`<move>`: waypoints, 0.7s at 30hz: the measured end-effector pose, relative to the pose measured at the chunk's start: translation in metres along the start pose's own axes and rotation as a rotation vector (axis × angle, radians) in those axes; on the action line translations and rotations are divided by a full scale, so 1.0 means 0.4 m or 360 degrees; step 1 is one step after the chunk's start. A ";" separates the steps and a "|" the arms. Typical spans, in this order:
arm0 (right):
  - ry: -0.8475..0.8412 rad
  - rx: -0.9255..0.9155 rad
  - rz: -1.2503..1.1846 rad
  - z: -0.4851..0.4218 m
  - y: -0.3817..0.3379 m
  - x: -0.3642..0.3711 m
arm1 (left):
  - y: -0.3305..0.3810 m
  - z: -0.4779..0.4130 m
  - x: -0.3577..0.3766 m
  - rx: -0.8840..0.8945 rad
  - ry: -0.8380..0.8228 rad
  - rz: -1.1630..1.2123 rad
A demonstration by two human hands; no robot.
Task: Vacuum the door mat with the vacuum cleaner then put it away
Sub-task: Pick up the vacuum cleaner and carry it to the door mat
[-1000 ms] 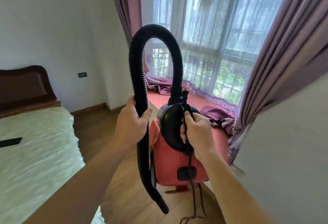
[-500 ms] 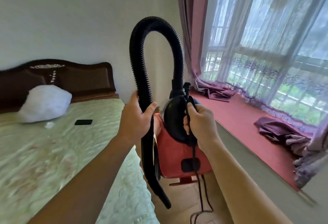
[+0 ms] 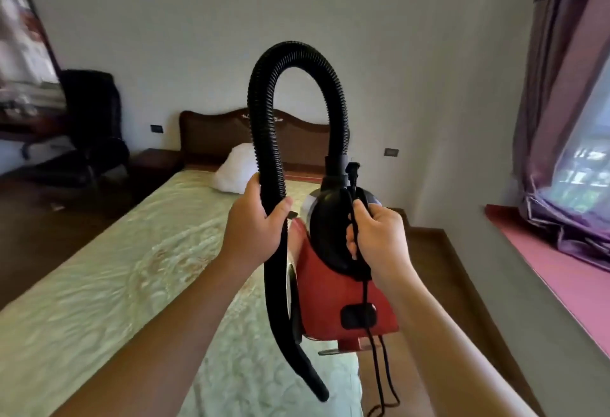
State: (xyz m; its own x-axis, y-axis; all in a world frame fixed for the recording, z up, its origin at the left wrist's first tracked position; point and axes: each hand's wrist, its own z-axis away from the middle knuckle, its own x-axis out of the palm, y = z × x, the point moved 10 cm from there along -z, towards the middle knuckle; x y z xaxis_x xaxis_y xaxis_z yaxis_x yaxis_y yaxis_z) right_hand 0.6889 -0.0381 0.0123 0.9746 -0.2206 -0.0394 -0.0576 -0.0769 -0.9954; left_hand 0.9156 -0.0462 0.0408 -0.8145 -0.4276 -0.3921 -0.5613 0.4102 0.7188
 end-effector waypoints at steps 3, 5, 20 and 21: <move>-0.0202 0.0031 -0.0009 -0.016 0.003 0.095 | -0.031 0.005 -0.088 -0.0080 0.0153 -0.0141; -0.0339 0.0030 -0.0017 -0.020 0.004 0.160 | -0.052 0.016 -0.141 -0.0127 0.0231 -0.0223; -0.1195 -0.0076 -0.0051 0.166 -0.032 0.671 | -0.145 0.232 -0.632 -0.0560 0.0847 -0.0754; -0.1236 -0.0090 -0.0051 0.193 -0.036 0.710 | -0.149 0.252 -0.671 -0.0579 0.0887 -0.0775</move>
State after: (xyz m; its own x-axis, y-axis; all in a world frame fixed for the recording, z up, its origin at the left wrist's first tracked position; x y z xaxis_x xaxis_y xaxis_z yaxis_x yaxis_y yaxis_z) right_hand 0.9833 -0.0245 0.0088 0.8472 0.5249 -0.0817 -0.0176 -0.1259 -0.9919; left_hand 1.1531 0.1253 0.0452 -0.2459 -0.8666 -0.4342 -0.6724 -0.1701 0.7204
